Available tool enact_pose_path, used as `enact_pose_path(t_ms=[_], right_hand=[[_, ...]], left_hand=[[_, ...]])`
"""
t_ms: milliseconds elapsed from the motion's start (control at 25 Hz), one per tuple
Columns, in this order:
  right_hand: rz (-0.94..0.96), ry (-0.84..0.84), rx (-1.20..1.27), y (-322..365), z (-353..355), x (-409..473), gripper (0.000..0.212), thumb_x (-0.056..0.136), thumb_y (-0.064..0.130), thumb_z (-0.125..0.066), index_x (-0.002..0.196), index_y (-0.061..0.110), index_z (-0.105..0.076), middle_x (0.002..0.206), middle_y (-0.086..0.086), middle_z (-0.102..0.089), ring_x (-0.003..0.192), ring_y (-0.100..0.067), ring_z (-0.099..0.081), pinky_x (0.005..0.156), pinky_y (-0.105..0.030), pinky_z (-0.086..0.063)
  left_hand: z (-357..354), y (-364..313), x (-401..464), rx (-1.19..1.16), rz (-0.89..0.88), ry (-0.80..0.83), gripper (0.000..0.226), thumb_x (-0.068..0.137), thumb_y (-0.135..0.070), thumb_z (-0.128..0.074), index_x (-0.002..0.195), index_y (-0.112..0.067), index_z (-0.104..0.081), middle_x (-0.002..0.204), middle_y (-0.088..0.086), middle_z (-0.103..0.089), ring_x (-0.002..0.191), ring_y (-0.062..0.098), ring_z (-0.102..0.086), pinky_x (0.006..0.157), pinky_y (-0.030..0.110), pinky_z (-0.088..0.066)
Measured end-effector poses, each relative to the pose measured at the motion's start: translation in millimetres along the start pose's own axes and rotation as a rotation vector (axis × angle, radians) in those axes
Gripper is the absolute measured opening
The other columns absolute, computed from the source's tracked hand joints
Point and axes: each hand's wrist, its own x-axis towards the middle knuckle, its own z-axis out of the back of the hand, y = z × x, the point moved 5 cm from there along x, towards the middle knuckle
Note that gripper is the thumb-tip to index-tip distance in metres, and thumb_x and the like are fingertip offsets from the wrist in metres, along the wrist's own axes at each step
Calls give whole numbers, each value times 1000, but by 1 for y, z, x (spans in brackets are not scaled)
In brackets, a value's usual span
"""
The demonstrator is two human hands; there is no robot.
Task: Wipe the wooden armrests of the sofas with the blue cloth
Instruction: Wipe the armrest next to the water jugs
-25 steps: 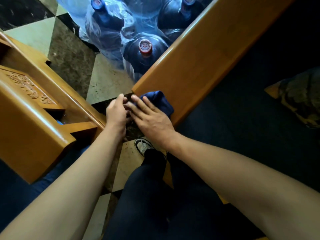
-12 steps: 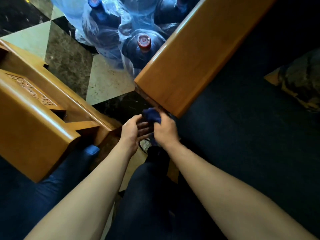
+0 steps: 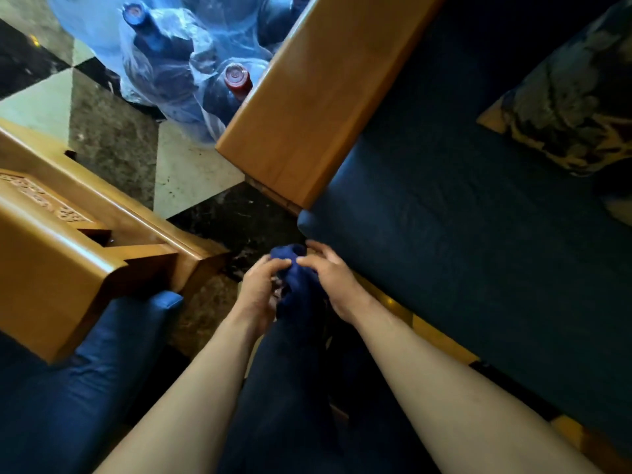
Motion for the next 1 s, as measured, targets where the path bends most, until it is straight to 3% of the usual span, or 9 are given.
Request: enact_pose_path(t_ms=[120, 240, 400, 560, 680, 840, 920, 1000], right_hand=[[-14, 73, -31, -21, 30, -23, 25, 89, 9, -69, 113, 6, -72, 115, -19, -74, 110, -31, -68, 102, -42, -52], [19, 102, -98, -11, 42, -51, 6, 91, 15, -70, 96, 16, -74, 89, -1, -78, 88, -15, -69, 77, -26, -54], [188, -98, -194, 25, 27, -53, 13, 93, 13, -66, 95, 24, -60, 95, 1, -68, 89, -12, -62, 72, -19, -48], [424, -418, -125, 60, 13, -44, 23, 89, 13, -67, 104, 27, -57, 98, 12, -65, 90, -2, -62, 76, -6, -45], [517, -606, -140, 94, -4, -26, 19, 90, 23, -68, 108, 24, -61, 100, 12, -67, 91, -5, -64, 83, -15, -48], [516, -908, -345, 143, -10, 1, 20, 92, 29, -68, 107, 15, -67, 107, 2, -56, 91, -13, -59, 81, -21, -45], [537, -940, -480, 156, -25, 11, 16, 92, 26, -68, 103, 14, -68, 108, -3, -60, 95, -18, -61, 81, -25, -47], [604, -875, -591, 162, -53, 16, 14, 91, 24, -69, 100, 13, -70, 106, -7, -64, 95, -22, -63, 78, -25, -44]], left_hand=[[-18, 21, -34, 26, 176, 6, 18, 93, -13, -50, 92, -5, -66, 78, 14, -63, 66, 22, -60, 58, 29, -45], [-27, 20, -55, 47, 60, -2, 13, 94, -4, -51, 98, -3, -64, 88, 20, -61, 77, 27, -61, 70, 36, -49], [-21, -12, -41, 322, -249, -35, 6, 95, -14, -66, 99, -18, -70, 92, 7, -76, 87, 23, -74, 75, 38, -60], [-20, -43, -3, 315, -294, -15, 11, 97, -26, -66, 105, -20, -69, 90, 5, -78, 80, 21, -77, 62, 34, -62], [-22, -70, 33, 213, -259, 51, 16, 93, -29, -69, 105, -19, -70, 82, 5, -78, 70, 18, -74, 57, 32, -60], [-24, -95, 61, 248, -225, 155, 25, 91, -35, -70, 103, -13, -68, 82, 4, -80, 73, 22, -78, 58, 33, -62], [-23, -98, 67, 266, -159, 186, 23, 94, -31, -68, 102, -10, -67, 84, 8, -80, 75, 25, -79, 59, 37, -63], [-18, -100, 67, 214, -74, 184, 14, 96, -23, -61, 92, -10, -65, 76, 12, -72, 63, 21, -74, 54, 36, -59]])
